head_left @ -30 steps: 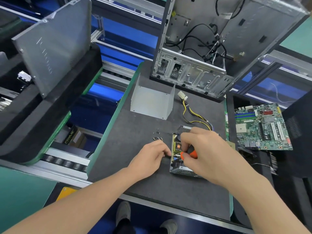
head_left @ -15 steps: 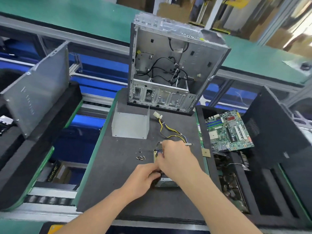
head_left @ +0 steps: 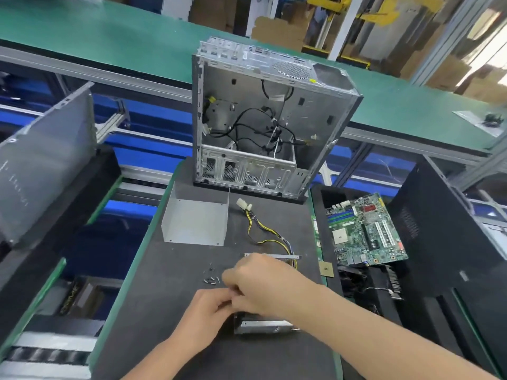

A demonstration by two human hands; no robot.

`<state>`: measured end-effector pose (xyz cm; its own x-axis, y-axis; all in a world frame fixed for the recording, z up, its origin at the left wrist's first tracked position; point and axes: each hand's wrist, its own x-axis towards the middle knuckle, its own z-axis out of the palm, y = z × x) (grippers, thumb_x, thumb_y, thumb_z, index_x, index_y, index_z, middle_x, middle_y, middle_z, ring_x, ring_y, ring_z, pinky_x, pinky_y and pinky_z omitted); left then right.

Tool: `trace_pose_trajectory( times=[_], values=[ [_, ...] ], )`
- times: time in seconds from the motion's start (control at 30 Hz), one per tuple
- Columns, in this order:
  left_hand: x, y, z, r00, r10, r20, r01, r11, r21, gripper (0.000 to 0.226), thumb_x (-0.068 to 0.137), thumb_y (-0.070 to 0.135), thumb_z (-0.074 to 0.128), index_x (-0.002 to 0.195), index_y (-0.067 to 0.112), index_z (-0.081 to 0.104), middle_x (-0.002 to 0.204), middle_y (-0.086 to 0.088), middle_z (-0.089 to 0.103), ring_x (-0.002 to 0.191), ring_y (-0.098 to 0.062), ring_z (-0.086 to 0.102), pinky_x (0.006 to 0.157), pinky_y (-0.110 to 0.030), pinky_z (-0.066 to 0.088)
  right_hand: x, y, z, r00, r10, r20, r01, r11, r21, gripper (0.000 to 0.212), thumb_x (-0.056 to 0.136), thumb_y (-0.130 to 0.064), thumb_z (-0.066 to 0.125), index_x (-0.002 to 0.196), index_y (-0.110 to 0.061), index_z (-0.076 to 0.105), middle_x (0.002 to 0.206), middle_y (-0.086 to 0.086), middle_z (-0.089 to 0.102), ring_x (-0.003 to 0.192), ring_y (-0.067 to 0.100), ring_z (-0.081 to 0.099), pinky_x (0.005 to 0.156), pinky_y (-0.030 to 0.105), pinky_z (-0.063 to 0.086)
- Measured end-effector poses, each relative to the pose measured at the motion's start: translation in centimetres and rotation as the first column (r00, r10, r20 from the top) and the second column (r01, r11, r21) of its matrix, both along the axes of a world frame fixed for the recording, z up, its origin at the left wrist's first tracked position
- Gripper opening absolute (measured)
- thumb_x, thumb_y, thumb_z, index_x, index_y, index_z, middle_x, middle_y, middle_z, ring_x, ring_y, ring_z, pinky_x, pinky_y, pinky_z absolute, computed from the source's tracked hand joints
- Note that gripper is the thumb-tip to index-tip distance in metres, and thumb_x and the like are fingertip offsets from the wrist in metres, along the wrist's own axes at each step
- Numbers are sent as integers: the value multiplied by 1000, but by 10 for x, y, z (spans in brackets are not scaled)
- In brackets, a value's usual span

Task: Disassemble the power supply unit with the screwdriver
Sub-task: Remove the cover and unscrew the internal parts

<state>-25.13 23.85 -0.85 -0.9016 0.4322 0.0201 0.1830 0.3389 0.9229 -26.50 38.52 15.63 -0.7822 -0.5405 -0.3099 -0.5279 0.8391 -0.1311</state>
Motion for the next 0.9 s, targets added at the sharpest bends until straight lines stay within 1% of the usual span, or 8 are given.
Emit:
trace_pose_trajectory(
  times=[0.13, 0.23, 0.37, 0.5, 0.6, 0.7, 0.8, 0.9],
  values=[
    [1, 0, 1, 1000, -13, 19, 14, 1000, -25, 12, 80, 26, 51, 72, 35, 52, 58, 23, 50, 61, 18, 41, 60, -9, 32, -15, 7, 8, 884, 466, 17, -466, 880, 97, 18, 94, -18, 54, 107, -11, 65, 86, 7, 58, 71, 28, 54, 58, 37, 41],
    [0, 1, 1, 1000, 8, 0, -8, 999, -45, 23, 82, 24, 50, 66, 40, 53, 60, 28, 51, 62, 11, 41, 61, -11, 34, -22, 11, 15, 880, 475, 15, -475, 880, -17, 15, 94, -19, 56, 105, -11, 63, 88, 7, 59, 69, 24, 45, 60, 37, 43],
    [0, 0, -2, 998, 26, -52, -31, 995, -94, 53, 80, 2, 54, 56, 49, 49, 53, 24, 45, 53, 1, 35, 52, -11, 26, 11, 10, 10, 999, 20, -49, -30, 973, -227, 17, 92, -31, 56, 92, -22, 41, 86, -2, 45, 67, 28, 46, 59, 38, 41],
    [1, 2, 7, 995, 27, -92, -33, 997, -65, 65, 84, -8, 53, 50, 46, 43, 46, 23, 40, 46, 2, 30, 47, -10, 23, 31, -18, -3, 857, -477, -196, 457, 878, -142, 24, 92, -28, 51, 94, -24, 27, 91, 0, 44, 74, 35, 59, 59, 36, 31],
    [2, 4, 8, 996, 20, -82, -26, 997, -68, 69, 81, -19, 52, 52, 42, 40, 45, 23, 40, 45, 3, 30, 46, -9, 24, 25, -31, -9, 781, -612, -124, 605, 791, -91, 20, 90, -11, 54, 93, -21, 36, 103, 9, 61, 95, 35, 67, 65, 34, 35],
    [-3, 1, 10, 991, -43, -128, 37, 998, -47, 61, 82, -19, 56, 66, 38, 44, 53, 32, 47, 49, 11, 39, 51, -3, 28, 17, -25, -16, 858, -501, -115, 493, 865, -96, 21, 88, -4, 53, 86, -16, 37, 91, 11, 54, 87, 38, 63, 61, 35, 31],
    [-9, -2, 9, 985, -105, -137, 94, 992, -80, 63, 87, -12, 59, 68, 48, 51, 64, 36, 57, 58, 14, 49, 58, -2, 33, 12, -9, -6, 951, -167, -259, 179, 984, 23, 36, 65, -16, 80, 68, -17, 44, 64, 1, 47, 48, 27, 38, 43, 27, 5],
    [-8, -2, 13, 981, -129, -142, 110, 985, -134, 42, 84, 1, 54, 79, 41, 45, 67, 45, 52, 60, 25, 46, 55, 2, 30, 4, 6, -1, 933, 281, -224, -257, 958, 128, 17, 68, -21, 80, 73, -18, 64, 64, -3, 50, 41, 21, 45, 37, 24, 25]
  ],
)
